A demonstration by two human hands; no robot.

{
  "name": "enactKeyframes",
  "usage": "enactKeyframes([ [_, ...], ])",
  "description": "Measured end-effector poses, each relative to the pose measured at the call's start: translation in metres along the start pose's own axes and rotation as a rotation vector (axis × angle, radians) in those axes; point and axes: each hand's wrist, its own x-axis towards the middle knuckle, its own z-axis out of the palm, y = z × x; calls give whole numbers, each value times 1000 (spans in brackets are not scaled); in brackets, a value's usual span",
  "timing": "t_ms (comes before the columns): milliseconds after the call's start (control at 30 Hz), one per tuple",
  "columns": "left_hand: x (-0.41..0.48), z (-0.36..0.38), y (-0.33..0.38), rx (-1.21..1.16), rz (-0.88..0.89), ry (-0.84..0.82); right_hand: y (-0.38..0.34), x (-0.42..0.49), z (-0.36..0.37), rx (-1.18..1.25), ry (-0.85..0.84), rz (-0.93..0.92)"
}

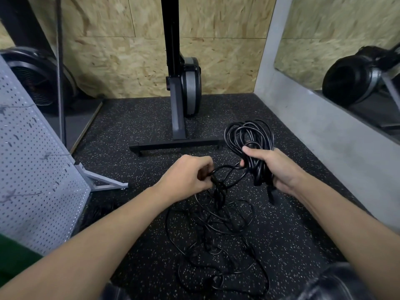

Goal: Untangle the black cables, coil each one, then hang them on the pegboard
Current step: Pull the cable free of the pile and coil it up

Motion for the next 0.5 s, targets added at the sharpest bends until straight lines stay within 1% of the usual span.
enactKeyframes([
  [133,0,-4,2,-7,21,-10,-4,-4,1,-50,9,-22],
  [267,-3,-8,5,-50,-2,-87,-8,-6,-1,-114,35,-66],
  [367,-2,-8,8,-113,-7,-10,-7,-6,1,-98,50,-98],
  [433,0,-10,7,-161,-35,49,-3,-5,4,-32,59,-103],
  [500,2,-13,8,-187,-79,49,1,-2,7,33,64,-133],
])
